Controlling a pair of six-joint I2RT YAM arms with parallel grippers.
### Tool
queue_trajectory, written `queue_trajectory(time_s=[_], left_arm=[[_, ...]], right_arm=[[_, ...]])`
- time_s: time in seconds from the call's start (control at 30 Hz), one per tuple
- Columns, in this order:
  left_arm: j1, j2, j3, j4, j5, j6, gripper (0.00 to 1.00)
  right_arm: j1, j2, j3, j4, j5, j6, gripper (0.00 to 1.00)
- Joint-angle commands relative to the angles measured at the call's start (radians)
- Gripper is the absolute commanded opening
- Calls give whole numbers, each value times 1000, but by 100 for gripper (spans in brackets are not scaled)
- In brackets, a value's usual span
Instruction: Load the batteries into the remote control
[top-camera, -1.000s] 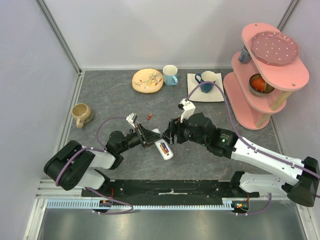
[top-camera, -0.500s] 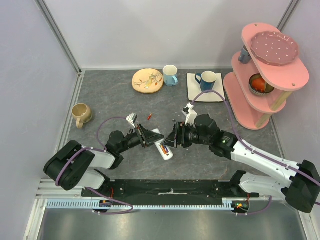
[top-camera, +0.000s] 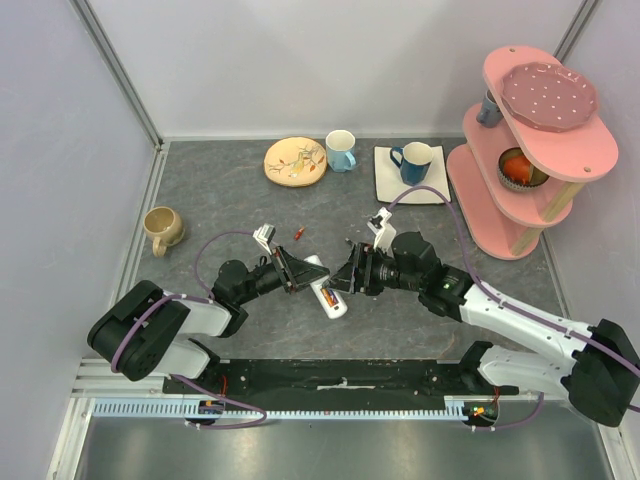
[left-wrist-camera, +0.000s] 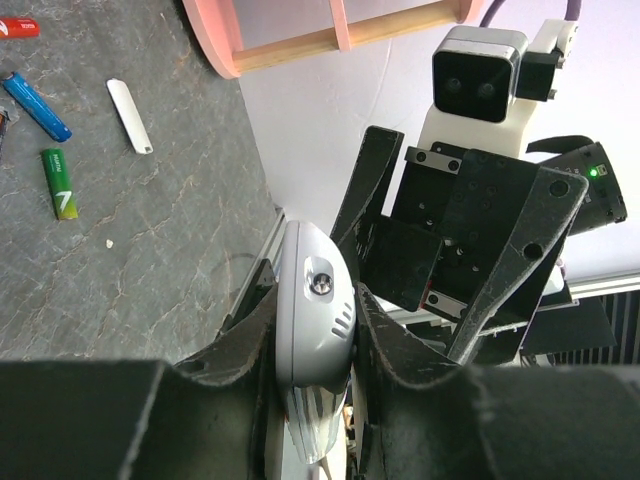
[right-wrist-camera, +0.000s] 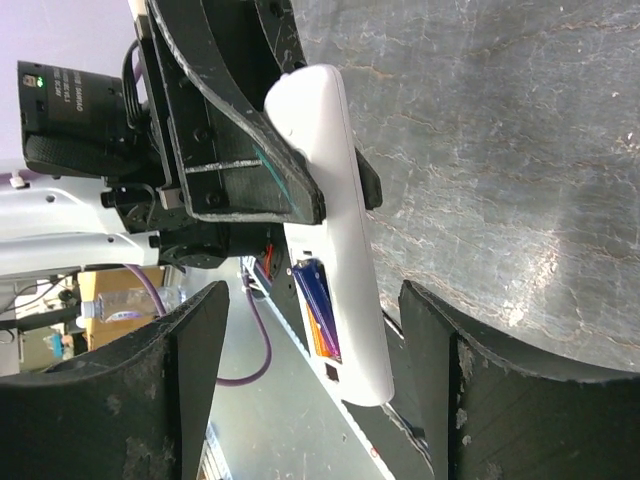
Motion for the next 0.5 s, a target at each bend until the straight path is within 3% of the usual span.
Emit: queue_trajectory(time_s=[0.0,0.47], left_arm=[[2,-12,20,362,25,41,2],[2,-9,41,360,31,34,2]], right_arm=[[-12,18,-10,89,-23,58,76],[-41,48,-52,124,-31,89,71]])
